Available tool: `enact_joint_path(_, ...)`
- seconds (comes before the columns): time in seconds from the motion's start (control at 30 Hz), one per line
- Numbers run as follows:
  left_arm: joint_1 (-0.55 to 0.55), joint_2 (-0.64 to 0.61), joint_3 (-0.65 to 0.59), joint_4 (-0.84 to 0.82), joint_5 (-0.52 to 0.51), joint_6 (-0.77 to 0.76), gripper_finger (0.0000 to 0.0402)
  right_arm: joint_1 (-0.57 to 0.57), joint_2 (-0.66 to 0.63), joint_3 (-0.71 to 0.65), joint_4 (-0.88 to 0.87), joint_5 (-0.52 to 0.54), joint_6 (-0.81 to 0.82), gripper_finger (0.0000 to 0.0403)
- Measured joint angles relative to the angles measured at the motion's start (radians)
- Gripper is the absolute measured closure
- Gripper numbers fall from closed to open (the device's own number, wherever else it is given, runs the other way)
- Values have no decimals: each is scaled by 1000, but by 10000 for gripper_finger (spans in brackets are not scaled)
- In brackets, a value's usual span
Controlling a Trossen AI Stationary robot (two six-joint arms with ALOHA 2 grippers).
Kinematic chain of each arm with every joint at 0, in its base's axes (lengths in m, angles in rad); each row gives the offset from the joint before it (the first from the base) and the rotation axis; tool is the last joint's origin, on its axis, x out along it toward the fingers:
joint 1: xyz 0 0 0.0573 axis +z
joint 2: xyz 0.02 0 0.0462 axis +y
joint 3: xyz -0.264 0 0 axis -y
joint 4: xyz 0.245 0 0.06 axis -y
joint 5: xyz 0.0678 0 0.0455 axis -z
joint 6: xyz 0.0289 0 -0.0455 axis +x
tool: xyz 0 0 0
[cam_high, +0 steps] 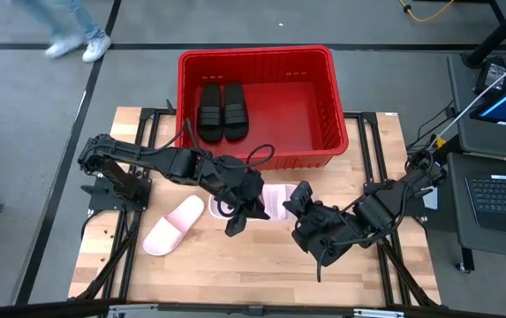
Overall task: Pick and place slides into bin
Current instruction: Put the right pink slides into the red bin
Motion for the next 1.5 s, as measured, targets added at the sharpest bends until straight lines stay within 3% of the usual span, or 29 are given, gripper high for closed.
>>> enact_joint_path(0.6, 32, -41, 0, -47, 69, 28, 393, 12, 0, 1, 3, 13, -36, 355)
enact_joint_path(0.8, 50, -50, 0, -53, 162, 28, 393, 17, 0, 1, 39, 47, -53, 354)
enact_joint_path(1.27, 94, -51, 0, -79, 275, 45, 393, 53, 0, 1, 76, 67, -103, 352)
enact_joint_path(1.5, 97, -51, 0, -91, 278, 45, 393, 53, 0, 1, 78, 67, -65, 301)
